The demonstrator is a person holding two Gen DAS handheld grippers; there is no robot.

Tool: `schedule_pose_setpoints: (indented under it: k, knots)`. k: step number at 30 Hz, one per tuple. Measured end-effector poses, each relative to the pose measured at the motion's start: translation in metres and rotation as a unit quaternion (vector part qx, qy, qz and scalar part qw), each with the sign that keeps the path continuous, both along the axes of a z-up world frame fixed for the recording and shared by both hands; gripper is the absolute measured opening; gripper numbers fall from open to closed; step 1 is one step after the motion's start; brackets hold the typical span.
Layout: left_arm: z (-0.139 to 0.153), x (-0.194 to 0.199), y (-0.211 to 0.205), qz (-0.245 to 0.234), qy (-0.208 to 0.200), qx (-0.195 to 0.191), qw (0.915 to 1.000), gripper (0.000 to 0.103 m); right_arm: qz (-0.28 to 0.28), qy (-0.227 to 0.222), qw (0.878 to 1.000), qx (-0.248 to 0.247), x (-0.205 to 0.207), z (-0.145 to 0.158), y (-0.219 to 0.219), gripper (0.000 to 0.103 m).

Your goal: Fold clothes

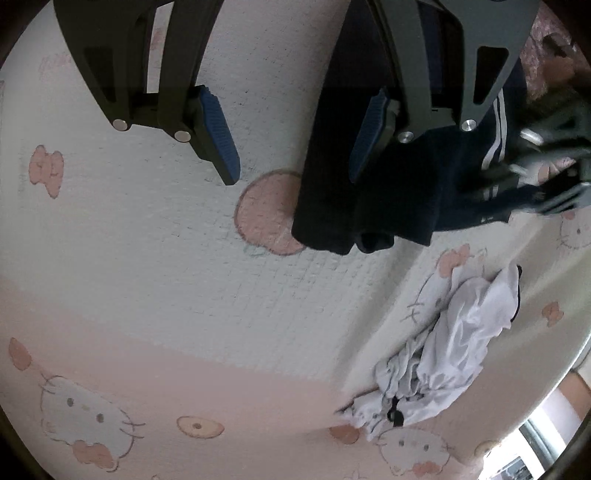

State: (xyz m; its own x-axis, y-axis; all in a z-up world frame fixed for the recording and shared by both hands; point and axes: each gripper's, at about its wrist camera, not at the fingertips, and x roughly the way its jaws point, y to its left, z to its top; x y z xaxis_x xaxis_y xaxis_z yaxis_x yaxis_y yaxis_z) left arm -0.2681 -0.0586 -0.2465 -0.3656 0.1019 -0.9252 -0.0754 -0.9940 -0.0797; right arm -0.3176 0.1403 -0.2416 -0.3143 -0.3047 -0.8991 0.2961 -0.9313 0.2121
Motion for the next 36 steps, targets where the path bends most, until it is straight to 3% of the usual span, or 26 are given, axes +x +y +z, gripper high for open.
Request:
schedule_pose_setpoints:
  k: [4, 8, 10, 11, 16, 21, 24, 27, 31, 33, 36]
  knots:
    - [-0.008, -0.003, 0.016, -0.022, 0.017, -0.037, 0.9989, 0.034, 0.014, -0.005, 0.999, -0.030, -0.003, 0.007, -0.001, 0.063]
    - [-0.009, 0.003, 0.017, -0.031, 0.028, -0.040, 0.9983, 0.034, 0.035, 0.009, 0.999, -0.014, -0.012, 0.005, -0.019, 0.063]
    - [-0.008, 0.004, 0.017, -0.029, 0.026, -0.039, 0.9985, 0.034, 0.043, -0.012, 0.999, -0.021, -0.022, -0.002, -0.031, 0.063]
    - [-0.008, 0.005, 0.018, -0.028, 0.026, -0.039, 0.9985, 0.034, 0.050, -0.021, 0.998, -0.027, -0.022, -0.005, -0.035, 0.068]
    - [-0.010, 0.012, 0.026, -0.041, 0.035, -0.065, 0.9964, 0.038, 0.075, -0.016, 0.995, 0.059, -0.016, -0.008, -0.044, 0.066]
    - [-0.008, 0.013, 0.023, -0.027, 0.028, -0.043, 0.9983, 0.038, 0.025, -0.017, 0.993, 0.112, -0.009, -0.008, -0.011, 0.067]
    - [-0.008, 0.017, 0.028, -0.031, 0.031, -0.052, 0.9977, 0.038, -0.009, -0.024, 0.990, 0.136, -0.008, -0.008, 0.015, 0.067]
    - [-0.008, 0.020, 0.031, -0.031, 0.032, -0.051, 0.9977, 0.038, -0.040, -0.037, 0.991, 0.118, -0.012, -0.002, 0.036, 0.068]
    - [-0.007, 0.023, 0.033, -0.024, 0.034, -0.037, 0.9985, 0.038, -0.052, -0.017, 0.994, 0.090, -0.013, 0.016, 0.045, 0.068]
    - [-0.004, 0.026, 0.028, 0.001, 0.037, -0.004, 0.9993, 0.038, -0.070, 0.013, 0.995, 0.067, -0.013, 0.029, 0.049, 0.067]
    - [0.003, 0.031, 0.011, 0.059, 0.044, 0.079, 0.9941, 0.038, -0.064, 0.035, 0.997, -0.012, -0.019, 0.042, 0.051, 0.067]
